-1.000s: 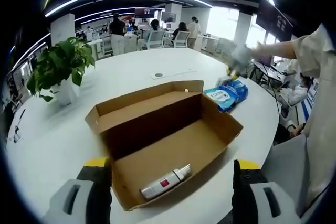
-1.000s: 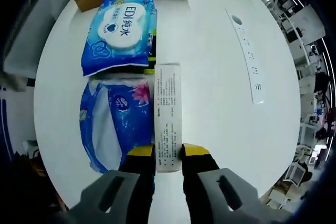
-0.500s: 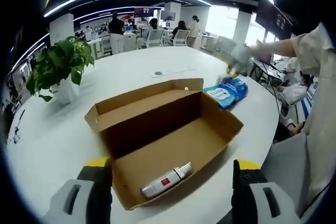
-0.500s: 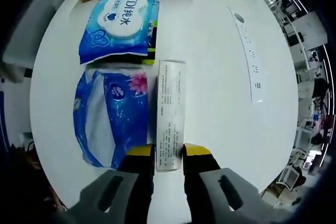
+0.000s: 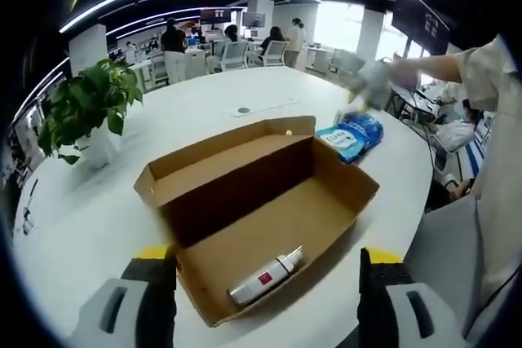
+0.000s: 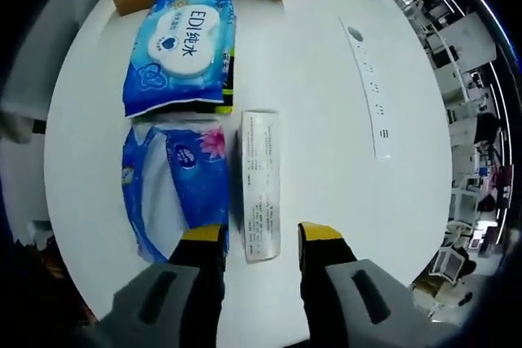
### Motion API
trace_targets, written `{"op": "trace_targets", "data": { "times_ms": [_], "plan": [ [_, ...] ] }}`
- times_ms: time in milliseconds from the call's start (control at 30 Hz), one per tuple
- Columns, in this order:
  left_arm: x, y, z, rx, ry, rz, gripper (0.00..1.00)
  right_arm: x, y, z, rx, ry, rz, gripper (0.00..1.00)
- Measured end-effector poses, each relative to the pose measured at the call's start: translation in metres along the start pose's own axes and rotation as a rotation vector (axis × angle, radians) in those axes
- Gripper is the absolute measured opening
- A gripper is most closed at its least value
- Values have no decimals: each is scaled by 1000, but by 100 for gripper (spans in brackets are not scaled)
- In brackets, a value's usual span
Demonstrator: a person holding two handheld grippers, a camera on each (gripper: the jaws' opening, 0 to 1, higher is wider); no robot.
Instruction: Operate the shoe box by opening the lid, removing the specified soft item, and placing it in the target area until the item is outside and the box remains undamaged.
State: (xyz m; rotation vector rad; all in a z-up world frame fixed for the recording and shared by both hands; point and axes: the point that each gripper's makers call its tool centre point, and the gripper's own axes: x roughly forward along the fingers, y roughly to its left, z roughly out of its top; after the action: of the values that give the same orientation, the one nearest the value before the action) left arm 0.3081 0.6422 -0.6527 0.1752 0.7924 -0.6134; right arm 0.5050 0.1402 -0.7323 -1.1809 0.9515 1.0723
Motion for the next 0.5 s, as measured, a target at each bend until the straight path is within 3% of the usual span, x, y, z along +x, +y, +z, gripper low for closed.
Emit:
{"op": "trace_targets", "data": {
  "times_ms": [300, 500],
  "plan": [
    [-1, 1, -5, 62, 51, -37, 93, -21, 8, 14, 132, -70, -50, 48],
    [0, 3, -6, 102, 91, -78, 85, -43, 22, 31, 248, -138, -91, 66]
  ]
}}
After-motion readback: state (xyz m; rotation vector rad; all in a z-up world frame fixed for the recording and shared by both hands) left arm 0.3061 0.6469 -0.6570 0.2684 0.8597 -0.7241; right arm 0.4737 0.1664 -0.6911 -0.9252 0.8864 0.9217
